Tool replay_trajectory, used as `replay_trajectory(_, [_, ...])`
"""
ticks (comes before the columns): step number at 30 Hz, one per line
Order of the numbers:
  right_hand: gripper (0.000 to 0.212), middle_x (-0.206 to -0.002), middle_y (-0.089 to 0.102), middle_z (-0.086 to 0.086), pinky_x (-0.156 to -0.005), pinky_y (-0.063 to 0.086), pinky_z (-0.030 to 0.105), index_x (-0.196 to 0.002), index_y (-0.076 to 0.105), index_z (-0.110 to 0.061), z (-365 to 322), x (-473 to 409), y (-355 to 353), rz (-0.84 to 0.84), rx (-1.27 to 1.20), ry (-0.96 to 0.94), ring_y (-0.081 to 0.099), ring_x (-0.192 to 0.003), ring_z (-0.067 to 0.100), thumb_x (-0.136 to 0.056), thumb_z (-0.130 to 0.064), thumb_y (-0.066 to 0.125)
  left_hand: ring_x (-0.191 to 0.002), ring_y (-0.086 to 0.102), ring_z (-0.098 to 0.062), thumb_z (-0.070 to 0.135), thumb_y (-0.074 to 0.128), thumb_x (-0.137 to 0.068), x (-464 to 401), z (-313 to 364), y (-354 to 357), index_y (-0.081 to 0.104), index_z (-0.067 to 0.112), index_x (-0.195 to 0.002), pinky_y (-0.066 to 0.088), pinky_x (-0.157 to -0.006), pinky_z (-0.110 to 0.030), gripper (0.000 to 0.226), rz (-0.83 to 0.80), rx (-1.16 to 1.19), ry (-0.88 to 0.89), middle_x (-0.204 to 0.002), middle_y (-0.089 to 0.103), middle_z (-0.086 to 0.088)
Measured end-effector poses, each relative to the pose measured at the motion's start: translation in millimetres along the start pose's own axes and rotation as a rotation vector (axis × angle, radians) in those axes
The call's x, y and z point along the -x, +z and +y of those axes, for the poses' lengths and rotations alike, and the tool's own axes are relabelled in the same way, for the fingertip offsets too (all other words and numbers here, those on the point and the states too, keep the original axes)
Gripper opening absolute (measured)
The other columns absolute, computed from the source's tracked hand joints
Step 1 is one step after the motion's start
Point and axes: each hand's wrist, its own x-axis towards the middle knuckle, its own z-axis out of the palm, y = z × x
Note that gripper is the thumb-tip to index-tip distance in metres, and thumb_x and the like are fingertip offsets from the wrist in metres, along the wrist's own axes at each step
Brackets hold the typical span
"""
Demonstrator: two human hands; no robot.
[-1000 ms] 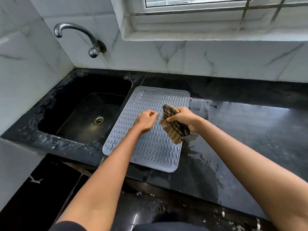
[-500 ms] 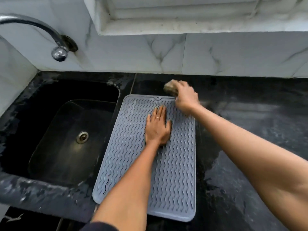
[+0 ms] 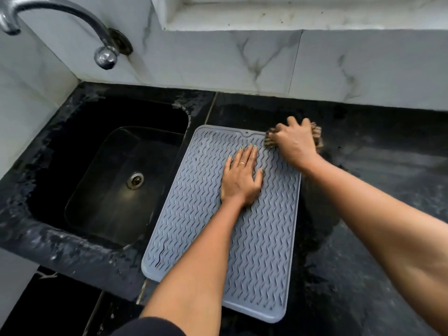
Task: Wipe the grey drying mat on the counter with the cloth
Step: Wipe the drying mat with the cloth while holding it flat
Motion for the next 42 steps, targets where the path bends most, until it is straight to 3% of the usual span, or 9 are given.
replay_trajectory(8, [0.020,-0.105,0.066,0.005,-0.087,0.037,0.046,-0.101,0.069,-0.014,41,29,-1,-0.038,0.039,0.104,0.047,-0.105,0.032,-0.088,-0.010,0.055,-0.148,0.008,-0.013,0.042,0.031,-0.096,1,1,-1,0.008,0.027,-0.152,0.001,-0.119,-0.037,0.063,0.007,0.011,0.001,-0.161,0.010,0.006])
replay_trajectory(10, [0.021,-0.106,0.065,0.008,-0.087,0.035,0.046,-0.097,0.071,-0.017,37,27,-3,0.032,-0.141,0.277,0.047,-0.105,0.034,-0.083,-0.009,0.059,-0.148,0.009,-0.014,0.040,0.033,-0.096,1,1,-3,0.010,0.026,-0.152,0.000,-0.119,-0.038,0.062,0.018,0.017,0.001,-0.161,0.011,0.005])
replay_trajectory(13, [0.044,-0.125,0.057,0.010,-0.091,0.035,0.048,-0.121,0.061,-0.023,26,25,-6,0.142,-0.472,0.528,0.042,-0.114,0.036,-0.082,-0.002,0.056,-0.149,0.007,-0.016,0.034,0.034,-0.097,-1,3,-7,0.014,0.023,-0.152,-0.007,-0.118,-0.039,0.060,0.080,-0.048,0.111,-0.161,0.012,0.003])
replay_trajectory(17, [0.048,-0.141,0.045,0.012,-0.097,0.035,0.050,-0.136,0.044,-0.019,-13,36,2,-0.076,-0.422,0.290,0.038,-0.123,0.038,-0.090,-0.007,0.046,-0.149,0.010,-0.015,0.029,0.027,-0.100,-7,3,-6,0.013,0.019,-0.152,-0.004,-0.119,-0.038,0.055,-0.054,-0.099,0.259,-0.161,0.012,0.003])
replay_trajectory(22, [0.031,-0.123,0.058,0.015,-0.090,0.036,0.049,-0.116,0.058,-0.006,-48,56,9,0.035,-0.316,0.379,0.043,-0.118,0.036,-0.092,-0.007,0.038,-0.149,0.009,-0.014,0.026,0.028,-0.100,-8,3,-5,0.017,0.016,-0.152,0.001,-0.121,-0.036,0.054,-0.076,-0.063,0.238,-0.161,0.012,0.003])
replay_trajectory(31, [0.024,-0.095,0.070,0.015,-0.078,0.047,0.041,-0.093,0.072,-0.011,-52,82,-9,0.111,-0.428,0.452,0.061,-0.093,0.037,-0.081,-0.010,0.051,-0.149,0.010,-0.014,0.025,0.026,-0.100,-11,2,-6,0.013,0.021,-0.152,0.000,-0.121,-0.041,0.054,-0.110,-0.084,0.228,-0.161,0.013,0.005])
replay_trajectory(34, [0.033,-0.107,0.068,0.013,-0.084,0.047,0.042,-0.103,0.069,-0.015,-26,52,-13,0.219,-0.583,0.569,0.059,-0.100,0.037,-0.081,-0.006,0.047,-0.149,0.010,-0.013,0.028,0.026,-0.099,-8,1,-5,0.012,0.024,-0.152,-0.005,-0.120,-0.046,0.055,-0.073,-0.092,0.215,-0.160,0.014,0.007])
replay_trajectory(37, [0.042,-0.133,0.054,0.009,-0.099,0.039,0.048,-0.126,0.057,-0.018,-21,28,-5,-0.002,-0.563,0.354,0.045,-0.120,0.035,-0.087,-0.006,0.048,-0.149,0.009,-0.014,0.027,0.026,-0.099,-7,1,-5,0.012,0.023,-0.152,-0.003,-0.121,-0.043,0.055,-0.071,-0.073,0.218,-0.161,0.014,0.005])
replay_trajectory(42, [0.032,-0.128,0.055,0.015,-0.098,0.034,0.050,-0.117,0.059,-0.008,-42,31,14,0.042,-0.367,0.326,0.042,-0.121,0.037,-0.087,-0.007,0.046,-0.149,0.009,-0.013,0.024,0.026,-0.099,-8,0,-4,0.019,0.018,-0.151,0.001,-0.122,-0.038,0.053,-0.066,-0.056,0.196,-0.160,0.017,0.002])
